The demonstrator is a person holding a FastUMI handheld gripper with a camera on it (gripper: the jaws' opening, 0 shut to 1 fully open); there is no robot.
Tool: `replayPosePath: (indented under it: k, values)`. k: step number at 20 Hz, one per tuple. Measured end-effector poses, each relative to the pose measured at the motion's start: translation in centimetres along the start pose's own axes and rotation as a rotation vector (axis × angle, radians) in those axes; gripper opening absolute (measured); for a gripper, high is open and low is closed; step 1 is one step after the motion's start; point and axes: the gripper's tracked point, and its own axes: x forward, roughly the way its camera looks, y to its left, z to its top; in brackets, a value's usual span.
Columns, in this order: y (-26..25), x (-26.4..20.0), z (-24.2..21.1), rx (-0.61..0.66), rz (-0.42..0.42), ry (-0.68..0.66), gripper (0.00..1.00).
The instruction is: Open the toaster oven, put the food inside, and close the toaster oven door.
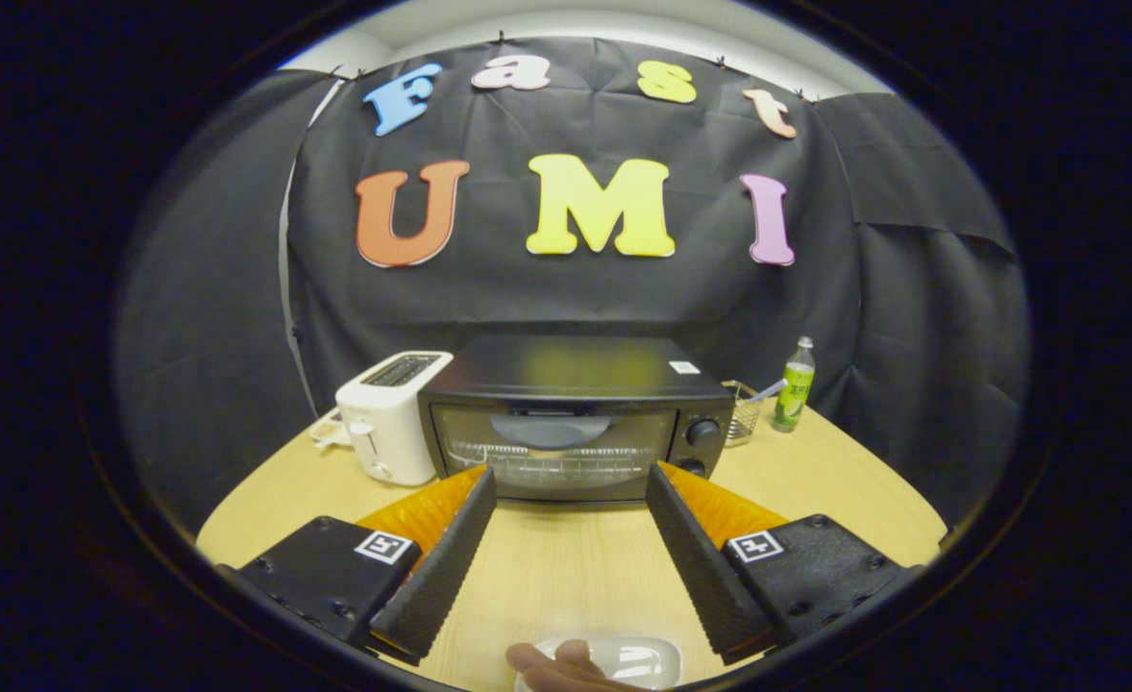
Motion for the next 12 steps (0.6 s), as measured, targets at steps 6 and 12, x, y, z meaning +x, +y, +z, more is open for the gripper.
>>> replayPosePath:
  k: [6,12]
  values:
    - [-1.8,-4.5,5.1,0.026,0.015,-0.091,1.00]
    - [-4.7,-8.9,8.8,0.018,-0.021,-0.131,1.00]
